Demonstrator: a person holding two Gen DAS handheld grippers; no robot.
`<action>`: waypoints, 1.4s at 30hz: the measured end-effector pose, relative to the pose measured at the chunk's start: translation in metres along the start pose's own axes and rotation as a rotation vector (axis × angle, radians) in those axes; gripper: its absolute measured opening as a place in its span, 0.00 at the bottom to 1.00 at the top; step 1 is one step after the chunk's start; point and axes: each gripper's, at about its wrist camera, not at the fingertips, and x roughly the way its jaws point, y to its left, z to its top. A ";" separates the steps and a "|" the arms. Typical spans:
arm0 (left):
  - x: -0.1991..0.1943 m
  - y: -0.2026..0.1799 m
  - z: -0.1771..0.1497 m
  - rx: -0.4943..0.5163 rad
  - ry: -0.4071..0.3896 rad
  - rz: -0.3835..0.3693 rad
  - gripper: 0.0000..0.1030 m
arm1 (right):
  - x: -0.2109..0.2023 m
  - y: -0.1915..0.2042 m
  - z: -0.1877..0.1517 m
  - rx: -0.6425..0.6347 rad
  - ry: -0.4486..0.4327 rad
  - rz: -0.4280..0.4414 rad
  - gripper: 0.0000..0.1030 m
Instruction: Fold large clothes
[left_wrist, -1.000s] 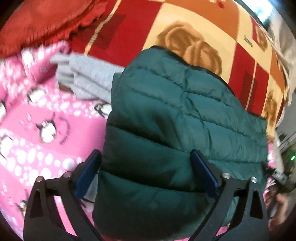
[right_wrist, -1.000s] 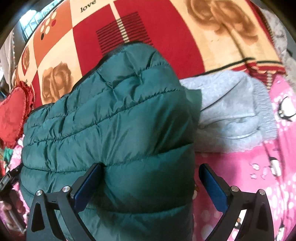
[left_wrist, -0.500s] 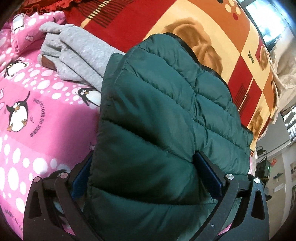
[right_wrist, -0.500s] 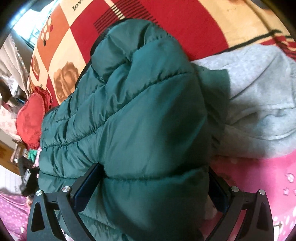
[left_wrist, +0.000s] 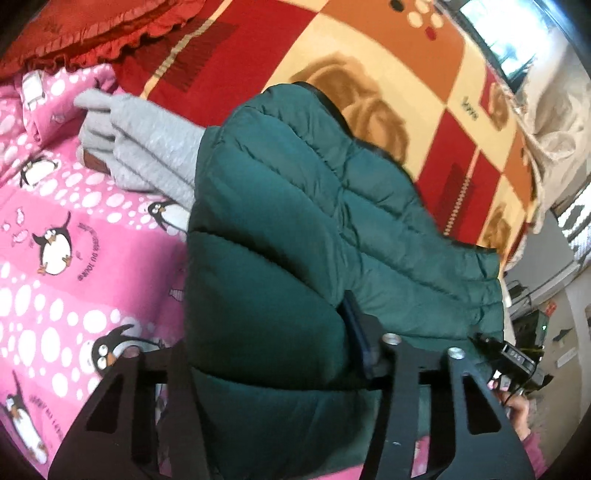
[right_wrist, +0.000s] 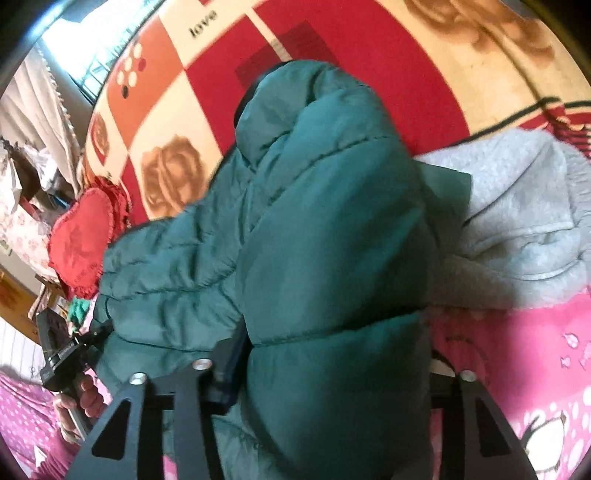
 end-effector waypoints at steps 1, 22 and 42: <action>-0.008 -0.003 0.000 0.008 -0.005 -0.008 0.41 | -0.005 0.006 -0.002 -0.004 -0.007 0.007 0.43; -0.113 0.004 -0.101 0.052 0.029 0.199 0.77 | -0.076 0.024 -0.128 0.072 0.007 -0.214 0.86; -0.109 -0.064 -0.148 0.297 -0.087 0.464 0.77 | -0.047 0.135 -0.193 -0.328 -0.033 -0.400 0.87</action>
